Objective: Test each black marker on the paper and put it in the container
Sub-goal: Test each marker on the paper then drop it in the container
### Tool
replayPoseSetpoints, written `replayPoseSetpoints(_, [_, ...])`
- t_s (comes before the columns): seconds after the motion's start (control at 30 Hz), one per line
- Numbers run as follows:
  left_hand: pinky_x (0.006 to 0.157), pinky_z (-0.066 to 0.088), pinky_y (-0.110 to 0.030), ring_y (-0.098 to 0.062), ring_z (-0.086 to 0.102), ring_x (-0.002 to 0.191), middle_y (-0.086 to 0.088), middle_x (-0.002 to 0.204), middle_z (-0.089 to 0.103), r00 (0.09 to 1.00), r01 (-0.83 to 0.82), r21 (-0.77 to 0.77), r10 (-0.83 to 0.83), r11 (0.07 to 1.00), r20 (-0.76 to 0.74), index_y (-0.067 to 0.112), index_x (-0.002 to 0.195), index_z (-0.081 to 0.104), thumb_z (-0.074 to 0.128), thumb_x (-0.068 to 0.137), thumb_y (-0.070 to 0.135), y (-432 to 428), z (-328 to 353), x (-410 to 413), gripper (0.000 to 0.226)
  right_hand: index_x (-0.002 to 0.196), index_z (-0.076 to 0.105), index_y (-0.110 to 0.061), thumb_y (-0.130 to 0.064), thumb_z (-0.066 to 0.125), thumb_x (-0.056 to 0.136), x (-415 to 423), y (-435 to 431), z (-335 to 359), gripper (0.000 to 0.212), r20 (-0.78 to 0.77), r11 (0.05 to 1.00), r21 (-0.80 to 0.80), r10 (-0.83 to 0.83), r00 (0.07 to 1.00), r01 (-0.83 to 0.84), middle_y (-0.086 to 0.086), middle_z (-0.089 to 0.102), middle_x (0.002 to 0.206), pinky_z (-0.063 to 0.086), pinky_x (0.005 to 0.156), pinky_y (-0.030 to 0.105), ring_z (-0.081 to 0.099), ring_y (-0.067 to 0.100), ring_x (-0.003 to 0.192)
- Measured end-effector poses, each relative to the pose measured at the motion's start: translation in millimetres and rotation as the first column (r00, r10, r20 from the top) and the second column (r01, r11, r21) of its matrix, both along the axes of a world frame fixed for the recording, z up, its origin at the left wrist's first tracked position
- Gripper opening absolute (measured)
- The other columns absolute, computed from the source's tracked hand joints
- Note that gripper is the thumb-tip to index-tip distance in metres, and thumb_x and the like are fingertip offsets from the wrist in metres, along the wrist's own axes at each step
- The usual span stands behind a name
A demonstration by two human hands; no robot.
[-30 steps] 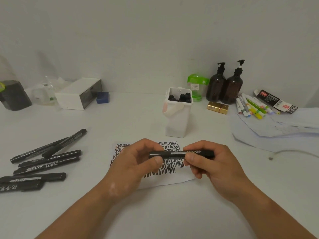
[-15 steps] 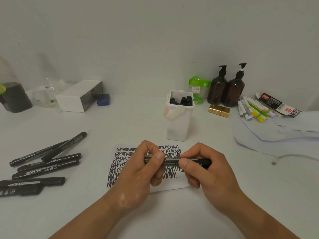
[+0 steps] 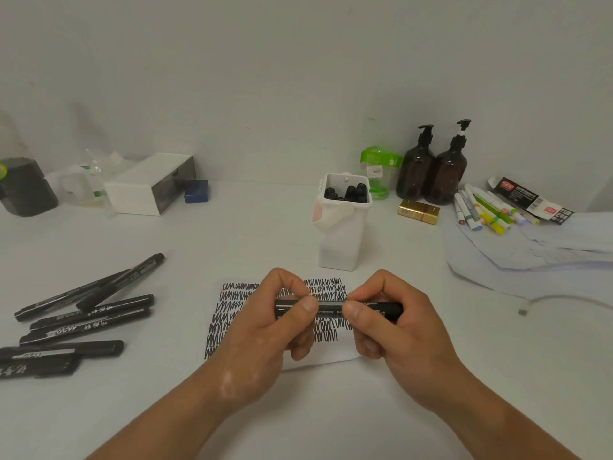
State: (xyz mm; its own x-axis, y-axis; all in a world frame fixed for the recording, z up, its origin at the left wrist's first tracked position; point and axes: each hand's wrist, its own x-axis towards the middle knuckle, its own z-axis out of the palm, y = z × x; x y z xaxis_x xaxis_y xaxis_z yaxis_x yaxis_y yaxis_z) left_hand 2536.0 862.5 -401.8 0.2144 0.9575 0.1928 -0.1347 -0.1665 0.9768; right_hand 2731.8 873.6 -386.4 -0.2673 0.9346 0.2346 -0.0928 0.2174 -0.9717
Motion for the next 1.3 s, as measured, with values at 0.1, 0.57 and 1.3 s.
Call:
replayPoseSetpoints(0.1, [0.067, 0.045, -0.028, -0.018, 0.053, 0.066, 0.002, 0.070, 0.060, 0.979, 0.033, 0.066, -0.019, 0.997, -0.203, 0.024, 0.098, 0.048, 0.065, 0.080, 0.040, -2, 0, -1, 0.029, 0.078, 0.064, -0.019, -0.022, 0.073, 0.081, 7, 4, 2, 0.010, 0.055, 0.998, 0.051, -0.039, 0.998, 0.037, 0.000, 0.053, 0.055, 0.037, 0.047, 0.029, 0.042, 0.020, 0.050])
replayPoseSetpoints(0.57, [0.066, 0.052, -0.029, -0.018, 0.060, 0.070, -0.002, 0.080, 0.066, 0.996, -0.058, 0.044, 0.054, 0.997, 0.077, 0.020, 0.101, 0.071, 0.079, 0.072, 0.029, 5, -2, -5, 0.031, 0.081, 0.068, -0.019, -0.017, 0.072, 0.077, 8, 3, -5, 0.005, 0.106, 0.996, -0.012, 0.087, 0.991, -0.086, 0.018, 0.069, 0.076, 0.053, 0.062, 0.031, 0.061, 0.020, 0.068])
replayPoseSetpoints(1.3, [0.063, 0.046, -0.026, -0.014, 0.060, 0.067, 0.006, 0.077, 0.068, 0.875, -0.058, 0.167, 0.131, 0.984, -0.467, 0.035, 0.092, 0.074, 0.074, 0.077, 0.046, 6, -4, -12, 0.018, 0.087, 0.077, -0.020, -0.019, 0.069, 0.081, 17, 13, -6, 0.010, 0.066, 0.996, 0.009, -0.091, 0.994, 0.091, 0.004, 0.062, 0.060, 0.046, 0.050, 0.026, 0.052, 0.018, 0.053])
